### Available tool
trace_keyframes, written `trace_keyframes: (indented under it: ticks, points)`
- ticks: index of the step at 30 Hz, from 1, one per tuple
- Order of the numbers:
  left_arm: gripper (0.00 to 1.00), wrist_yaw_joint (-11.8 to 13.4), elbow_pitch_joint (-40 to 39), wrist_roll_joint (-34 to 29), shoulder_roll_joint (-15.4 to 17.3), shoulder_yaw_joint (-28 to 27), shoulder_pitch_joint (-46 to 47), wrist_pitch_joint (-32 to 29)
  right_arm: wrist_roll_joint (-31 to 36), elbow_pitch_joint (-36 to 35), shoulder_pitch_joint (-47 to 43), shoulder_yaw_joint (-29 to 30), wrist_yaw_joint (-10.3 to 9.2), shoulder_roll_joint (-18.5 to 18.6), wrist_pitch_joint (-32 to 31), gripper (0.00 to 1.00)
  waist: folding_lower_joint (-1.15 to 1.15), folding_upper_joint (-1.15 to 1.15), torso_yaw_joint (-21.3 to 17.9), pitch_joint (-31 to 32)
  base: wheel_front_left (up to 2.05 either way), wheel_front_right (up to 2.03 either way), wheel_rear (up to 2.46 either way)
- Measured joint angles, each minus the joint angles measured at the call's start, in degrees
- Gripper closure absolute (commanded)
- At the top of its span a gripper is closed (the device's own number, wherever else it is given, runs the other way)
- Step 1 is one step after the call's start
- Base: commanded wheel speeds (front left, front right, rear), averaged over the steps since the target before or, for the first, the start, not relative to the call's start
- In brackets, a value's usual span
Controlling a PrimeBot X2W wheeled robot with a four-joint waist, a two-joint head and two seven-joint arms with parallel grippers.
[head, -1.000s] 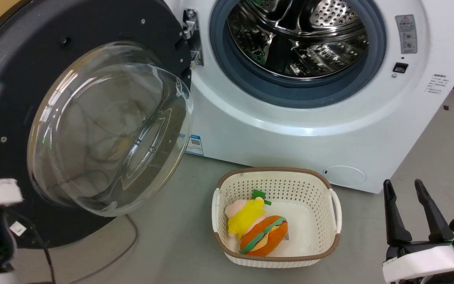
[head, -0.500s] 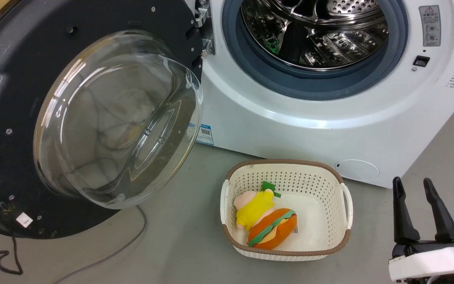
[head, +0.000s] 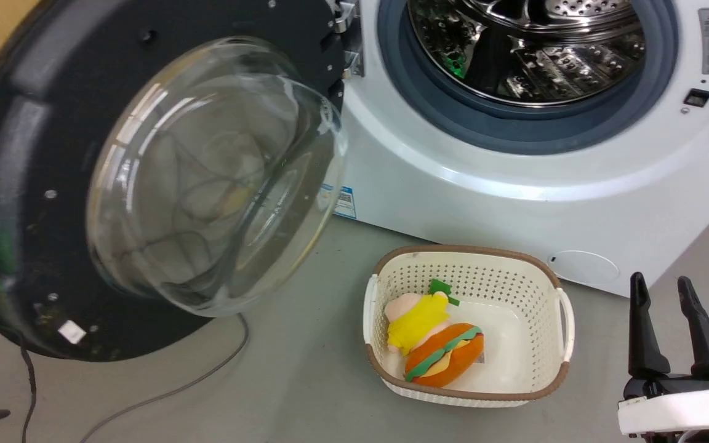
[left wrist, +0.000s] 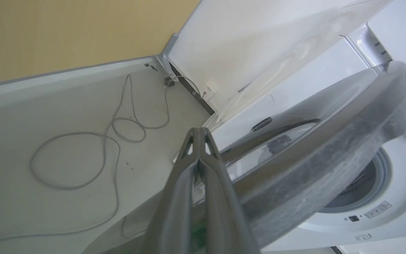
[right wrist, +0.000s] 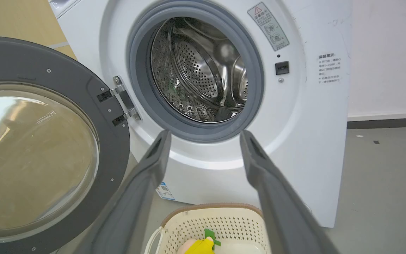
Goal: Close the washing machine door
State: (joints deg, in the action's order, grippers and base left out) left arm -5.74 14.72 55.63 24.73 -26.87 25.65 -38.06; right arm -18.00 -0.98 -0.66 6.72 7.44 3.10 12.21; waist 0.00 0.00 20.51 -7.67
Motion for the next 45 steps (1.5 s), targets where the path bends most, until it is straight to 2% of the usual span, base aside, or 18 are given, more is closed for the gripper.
trace_keyframes:
  ticks: [8,13,22,28,38,45]
  points:
    - [1.00,-0.51,-7.54,8.17,1.14,1.93,-6.26,-8.87,-1.64,0.25,-0.04,0.18,0.00,-0.01,0.92,0.00,0.00,0.00,1.45,0.67,0.00,0.00,0.00]
    - [1.00,-0.83,-13.91,13.01,0.58,4.10,-10.72,-13.33,-2.38,0.30,-0.17,0.59,0.00,-0.01,1.34,0.00,-0.01,0.00,2.68,1.15,0.00,0.00,0.00]
    - [1.00,-1.48,-27.74,20.18,-1.98,14.25,-17.07,-20.39,-3.76,0.35,-0.21,0.62,0.00,-0.03,2.36,0.00,0.00,0.00,3.47,1.88,0.00,0.00,0.00]
    - [1.00,-1.48,-31.03,21.03,-5.87,21.36,-17.81,-19.35,-3.64,0.26,-0.13,0.53,0.00,-0.07,2.53,0.00,-0.01,0.00,1.01,1.35,0.00,0.00,0.00]
    - [1.00,-1.48,-28.41,20.16,-13.63,36.64,-10.66,-12.71,-3.21,0.24,2.17,0.23,0.00,-0.11,2.54,0.00,0.00,0.00,-5.84,-1.09,0.00,0.00,0.00]
    - [1.00,-1.48,-23.25,19.70,-15.11,42.90,-5.69,-4.38,-3.50,0.24,3.96,0.41,0.00,-0.13,2.54,0.00,0.00,0.00,-12.68,-3.17,0.00,0.00,0.00]
